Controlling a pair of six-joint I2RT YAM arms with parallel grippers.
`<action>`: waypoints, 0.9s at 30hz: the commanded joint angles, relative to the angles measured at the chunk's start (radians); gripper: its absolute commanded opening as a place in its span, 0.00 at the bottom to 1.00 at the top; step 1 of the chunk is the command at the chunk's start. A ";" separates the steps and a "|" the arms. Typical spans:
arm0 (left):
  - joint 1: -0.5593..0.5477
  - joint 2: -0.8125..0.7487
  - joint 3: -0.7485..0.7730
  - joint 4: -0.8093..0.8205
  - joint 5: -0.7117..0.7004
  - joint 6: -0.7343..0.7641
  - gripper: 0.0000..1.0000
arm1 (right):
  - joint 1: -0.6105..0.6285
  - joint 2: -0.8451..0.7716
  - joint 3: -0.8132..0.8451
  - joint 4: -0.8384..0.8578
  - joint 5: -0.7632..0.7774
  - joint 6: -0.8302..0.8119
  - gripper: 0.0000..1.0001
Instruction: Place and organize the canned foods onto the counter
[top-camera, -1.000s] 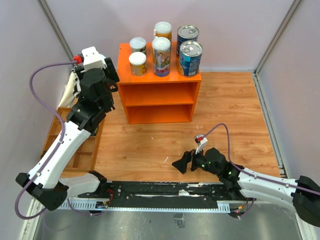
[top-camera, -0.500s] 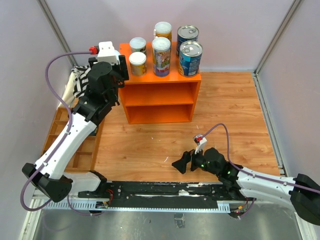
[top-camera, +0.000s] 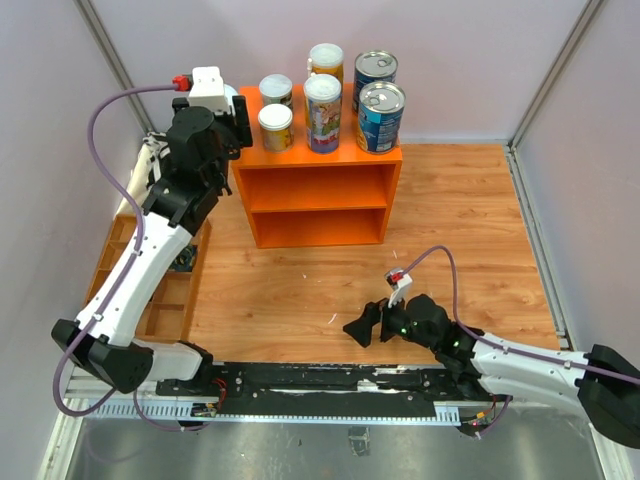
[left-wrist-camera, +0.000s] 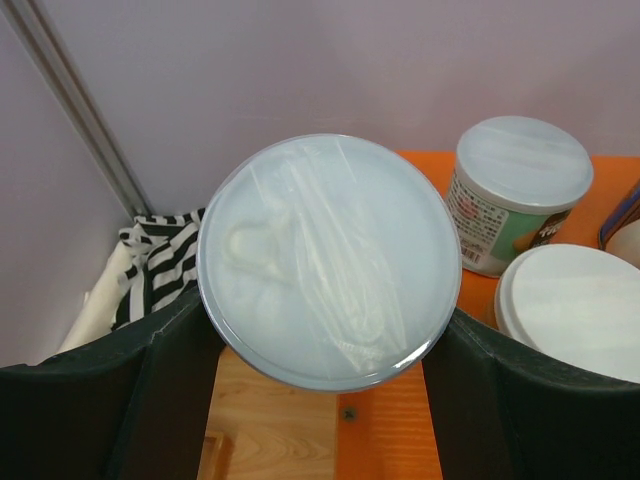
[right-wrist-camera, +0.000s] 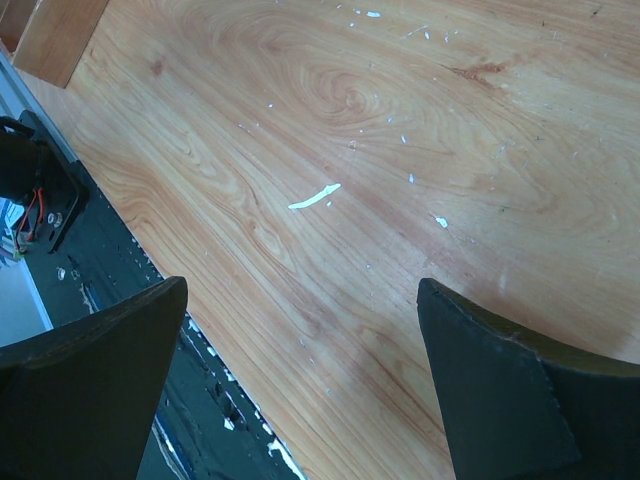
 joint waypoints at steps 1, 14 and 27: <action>0.043 0.002 0.091 0.090 0.088 0.006 0.00 | -0.013 0.021 0.046 0.020 -0.004 -0.025 0.98; 0.107 0.041 0.123 0.054 0.348 -0.036 0.00 | -0.013 0.027 0.067 0.003 -0.019 -0.021 0.99; 0.174 0.054 0.096 0.063 0.442 -0.063 0.00 | -0.014 -0.009 0.076 -0.054 0.001 -0.043 0.99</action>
